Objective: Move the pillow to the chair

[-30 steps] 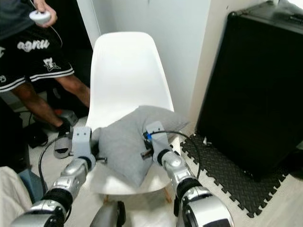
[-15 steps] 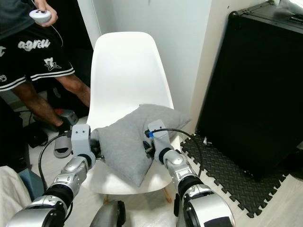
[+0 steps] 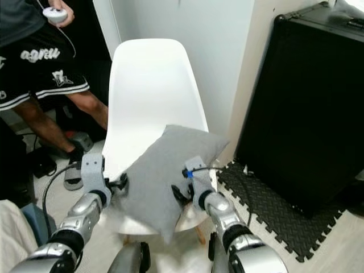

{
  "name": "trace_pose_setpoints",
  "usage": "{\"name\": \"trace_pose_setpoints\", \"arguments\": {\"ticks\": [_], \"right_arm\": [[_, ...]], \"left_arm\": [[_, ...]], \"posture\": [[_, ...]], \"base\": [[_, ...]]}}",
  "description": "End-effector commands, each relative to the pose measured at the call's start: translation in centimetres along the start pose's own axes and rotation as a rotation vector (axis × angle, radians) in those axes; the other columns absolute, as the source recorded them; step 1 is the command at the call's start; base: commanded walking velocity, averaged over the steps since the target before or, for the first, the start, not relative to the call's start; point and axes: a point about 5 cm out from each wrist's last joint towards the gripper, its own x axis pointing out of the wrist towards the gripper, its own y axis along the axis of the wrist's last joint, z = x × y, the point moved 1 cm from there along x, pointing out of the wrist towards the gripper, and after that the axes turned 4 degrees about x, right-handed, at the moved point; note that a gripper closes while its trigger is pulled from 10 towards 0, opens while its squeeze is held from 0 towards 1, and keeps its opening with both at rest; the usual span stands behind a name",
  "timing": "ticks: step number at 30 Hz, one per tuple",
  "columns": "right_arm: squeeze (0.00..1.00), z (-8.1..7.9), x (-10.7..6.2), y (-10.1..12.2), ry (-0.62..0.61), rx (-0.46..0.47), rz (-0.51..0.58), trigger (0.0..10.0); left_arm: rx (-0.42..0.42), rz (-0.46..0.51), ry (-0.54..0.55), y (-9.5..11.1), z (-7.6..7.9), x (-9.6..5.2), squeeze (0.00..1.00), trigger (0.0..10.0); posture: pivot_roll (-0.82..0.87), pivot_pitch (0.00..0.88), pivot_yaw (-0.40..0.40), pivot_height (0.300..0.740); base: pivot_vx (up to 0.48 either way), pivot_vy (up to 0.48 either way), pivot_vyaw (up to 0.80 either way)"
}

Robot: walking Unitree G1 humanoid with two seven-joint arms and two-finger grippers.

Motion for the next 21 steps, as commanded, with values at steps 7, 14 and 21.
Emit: {"name": "trace_pose_setpoints", "arguments": {"ticks": [7,14,21], "right_arm": [[1.0,2.1,-1.3,0.0,-0.096,0.045,0.072,10.0],[0.0,2.8,-1.4,1.1,-0.16,0.091,0.151,10.0],[0.0,2.1,-0.8,2.5,-0.179,0.081,0.204,10.0]], "left_arm": [[-0.009,0.018,0.076,-1.6,-4.1,-2.1,1.0,10.0],[-0.027,0.124,0.175,0.1,-7.0,-3.1,0.0,10.0],[0.064,0.176,0.025,0.3,-1.3,-3.1,0.0,10.0]], "posture": [[0.01,0.078,-0.008,0.611],[0.02,0.071,-0.017,0.611],[0.02,0.06,-0.024,0.611]], "base": [[0.0,0.0,0.0],[0.0,0.0,0.0],[0.0,0.0,0.0]]}}
